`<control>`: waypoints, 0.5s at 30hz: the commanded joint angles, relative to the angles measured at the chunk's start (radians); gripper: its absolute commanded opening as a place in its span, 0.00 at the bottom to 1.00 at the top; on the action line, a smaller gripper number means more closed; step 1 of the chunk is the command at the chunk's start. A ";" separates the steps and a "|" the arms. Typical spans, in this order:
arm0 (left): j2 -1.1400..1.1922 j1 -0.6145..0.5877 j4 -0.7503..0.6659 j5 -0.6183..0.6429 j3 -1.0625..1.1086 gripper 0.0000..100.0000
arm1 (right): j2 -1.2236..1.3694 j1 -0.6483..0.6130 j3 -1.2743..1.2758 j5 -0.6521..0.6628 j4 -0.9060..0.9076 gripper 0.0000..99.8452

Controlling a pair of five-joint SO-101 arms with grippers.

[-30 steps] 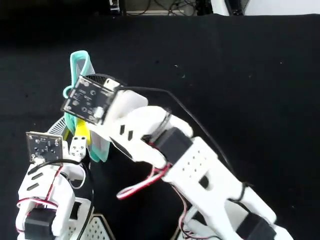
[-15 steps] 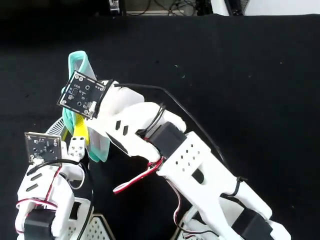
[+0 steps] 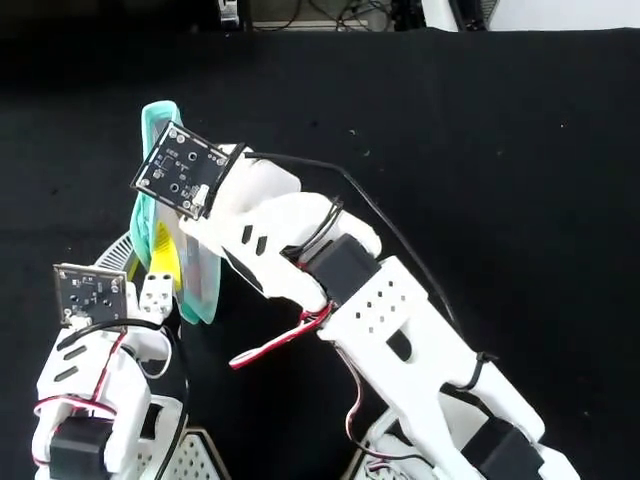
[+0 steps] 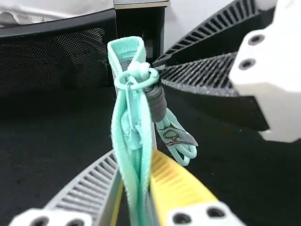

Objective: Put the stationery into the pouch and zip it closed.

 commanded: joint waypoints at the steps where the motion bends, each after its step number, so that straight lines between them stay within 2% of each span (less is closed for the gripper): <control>1: 0.003 0.016 0.006 -0.008 -0.030 0.03 | 0.018 -0.009 -0.030 -0.003 0.032 0.02; 3: 0.003 -0.010 0.005 -0.008 -0.030 0.03 | 0.005 -0.011 -0.061 -0.003 0.089 0.03; 9: 0.003 -0.053 0.000 -0.008 -0.030 0.03 | -0.035 -0.035 -0.148 -0.002 0.267 0.21; 15: 0.003 -0.054 0.000 -0.005 -0.031 0.03 | -0.036 -0.109 -0.145 -0.002 0.270 0.21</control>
